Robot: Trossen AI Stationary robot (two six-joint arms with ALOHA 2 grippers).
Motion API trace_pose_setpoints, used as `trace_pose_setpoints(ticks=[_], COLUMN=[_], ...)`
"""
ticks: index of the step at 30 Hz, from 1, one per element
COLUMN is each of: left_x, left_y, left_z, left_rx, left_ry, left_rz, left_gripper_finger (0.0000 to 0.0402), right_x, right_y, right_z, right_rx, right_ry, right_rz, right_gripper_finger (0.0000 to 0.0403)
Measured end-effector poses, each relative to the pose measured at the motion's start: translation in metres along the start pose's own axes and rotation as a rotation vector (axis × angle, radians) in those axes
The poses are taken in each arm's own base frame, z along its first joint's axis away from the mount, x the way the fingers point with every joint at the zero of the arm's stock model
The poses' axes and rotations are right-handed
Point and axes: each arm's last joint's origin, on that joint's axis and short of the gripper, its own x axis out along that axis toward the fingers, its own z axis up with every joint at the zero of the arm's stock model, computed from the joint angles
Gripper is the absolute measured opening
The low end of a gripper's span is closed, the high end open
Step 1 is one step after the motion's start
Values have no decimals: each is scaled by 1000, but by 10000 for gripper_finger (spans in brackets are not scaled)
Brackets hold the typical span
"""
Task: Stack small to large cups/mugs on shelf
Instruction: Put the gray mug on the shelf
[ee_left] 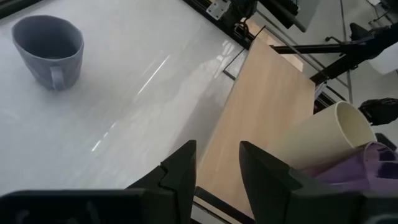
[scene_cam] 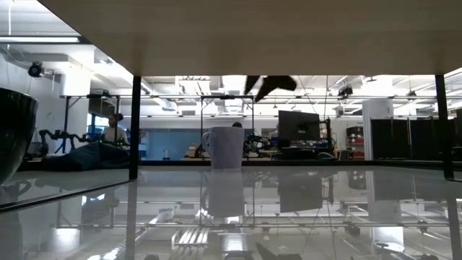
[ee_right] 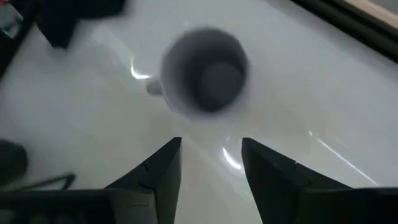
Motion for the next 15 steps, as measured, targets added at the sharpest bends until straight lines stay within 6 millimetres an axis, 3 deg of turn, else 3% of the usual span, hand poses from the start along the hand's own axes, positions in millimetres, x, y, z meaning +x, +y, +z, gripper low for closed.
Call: trace_pose_setpoints(ticks=[10,15], left_x=[0,-3], left_y=[1,1], left_z=[-1,-1], left_rx=[9,18], left_ry=[5,0], left_rz=[4,4], left_gripper_finger=[107,107], right_x=[55,58], right_y=[-5,-3], right_z=[25,32], right_rx=[34,36], right_ry=[-10,-18], right_rz=[-46,-77], right_gripper_finger=[167,167])
